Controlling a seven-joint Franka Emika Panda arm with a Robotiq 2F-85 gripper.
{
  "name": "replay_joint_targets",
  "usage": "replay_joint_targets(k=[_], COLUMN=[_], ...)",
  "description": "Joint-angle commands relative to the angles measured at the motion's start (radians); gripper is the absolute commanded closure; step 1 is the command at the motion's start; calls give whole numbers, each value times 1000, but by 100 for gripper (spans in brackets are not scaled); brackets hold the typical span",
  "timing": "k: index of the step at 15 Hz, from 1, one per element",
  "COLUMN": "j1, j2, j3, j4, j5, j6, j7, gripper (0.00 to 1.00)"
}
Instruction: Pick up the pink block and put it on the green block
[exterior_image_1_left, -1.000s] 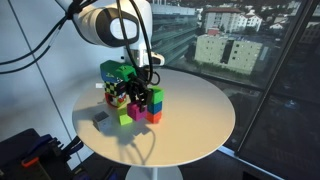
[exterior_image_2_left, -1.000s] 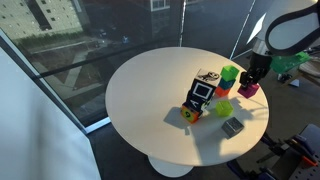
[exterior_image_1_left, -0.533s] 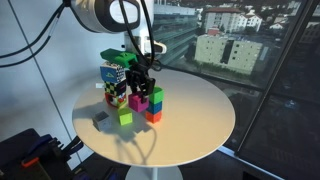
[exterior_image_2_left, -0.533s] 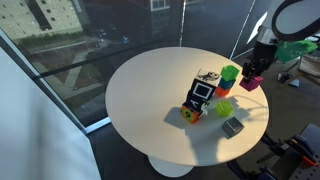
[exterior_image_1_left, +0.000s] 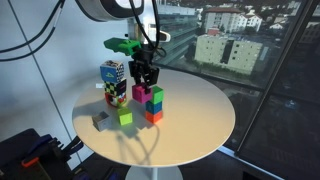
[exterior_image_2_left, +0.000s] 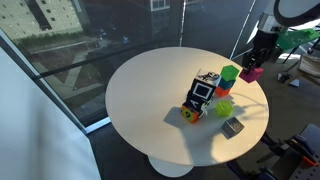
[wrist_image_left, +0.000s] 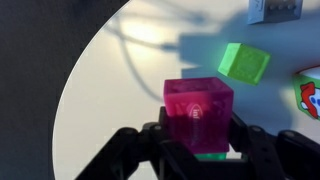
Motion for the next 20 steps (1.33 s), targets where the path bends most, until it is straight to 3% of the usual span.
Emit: replay_joint_targets(k=[1,10,11,12,20], j1=[2,3,1,1,1], j2=[0,43,21,24,27], j3=[7,13,12,12,12], j4=[51,144,98,101,97], j5=[11,29,13,13,13], j6=[-54,-106,-69,-69,-69], j7=[40,109,82,83,83], gripper=[70,70,70,45,45])
